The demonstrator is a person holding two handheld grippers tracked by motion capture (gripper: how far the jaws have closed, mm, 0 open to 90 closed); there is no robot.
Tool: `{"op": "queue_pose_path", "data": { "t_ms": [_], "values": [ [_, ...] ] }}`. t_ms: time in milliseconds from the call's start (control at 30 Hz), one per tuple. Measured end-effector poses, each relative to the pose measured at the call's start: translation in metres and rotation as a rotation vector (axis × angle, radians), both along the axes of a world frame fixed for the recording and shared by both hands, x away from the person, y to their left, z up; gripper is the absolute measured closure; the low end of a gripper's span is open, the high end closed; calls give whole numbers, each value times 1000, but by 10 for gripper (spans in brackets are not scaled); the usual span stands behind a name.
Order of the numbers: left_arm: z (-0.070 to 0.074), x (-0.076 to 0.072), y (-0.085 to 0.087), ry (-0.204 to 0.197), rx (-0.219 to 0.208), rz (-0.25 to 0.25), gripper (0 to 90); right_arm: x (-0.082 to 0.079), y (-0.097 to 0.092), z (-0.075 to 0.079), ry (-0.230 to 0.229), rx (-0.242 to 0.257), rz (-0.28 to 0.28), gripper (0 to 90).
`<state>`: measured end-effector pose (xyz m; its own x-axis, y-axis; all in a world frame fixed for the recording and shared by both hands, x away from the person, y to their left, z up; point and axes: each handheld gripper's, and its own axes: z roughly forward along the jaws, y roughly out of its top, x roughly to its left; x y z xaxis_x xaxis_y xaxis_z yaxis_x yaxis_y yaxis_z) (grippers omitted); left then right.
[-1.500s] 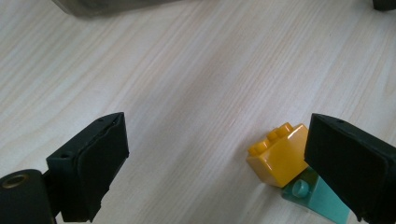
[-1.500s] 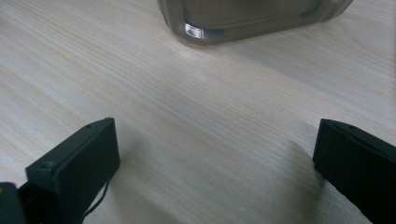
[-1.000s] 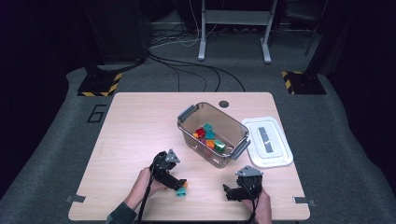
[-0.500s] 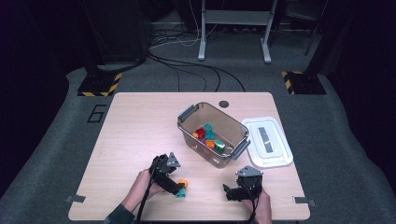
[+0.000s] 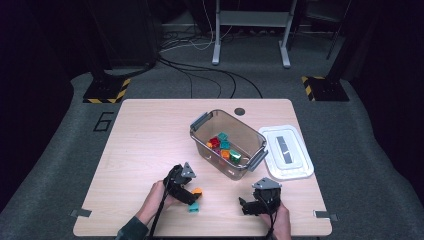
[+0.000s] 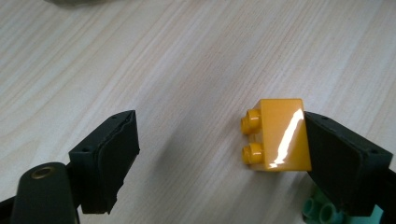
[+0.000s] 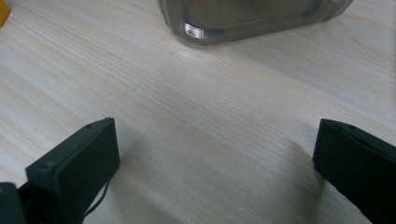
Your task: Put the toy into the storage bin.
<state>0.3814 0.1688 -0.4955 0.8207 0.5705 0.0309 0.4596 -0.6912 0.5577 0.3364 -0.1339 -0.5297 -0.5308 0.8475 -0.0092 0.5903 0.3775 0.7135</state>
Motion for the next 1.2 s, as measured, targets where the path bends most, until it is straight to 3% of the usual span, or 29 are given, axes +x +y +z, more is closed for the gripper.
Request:
{"op": "queue_pose_path", "data": {
  "t_ms": [200,367,467,533,833,1200],
  "values": [
    [-4,2,-3,9,10,5,177,0,0,0,0,0,0,0],
    [-5,1,-2,1,5,-11,491,0,0,0,0,0,0,0],
    [-5,3,0,-1,10,-9,596,0,0,0,0,0,0,0],
    [-6,4,1,2,-10,1,651,0,0,0,0,0,0,0],
    [2,9,10,-5,-36,23,668,0,0,0,0,0,0,0],
    [26,17,20,-37,-63,46,668,0,0,0,0,1,1,0]
  ]
}}
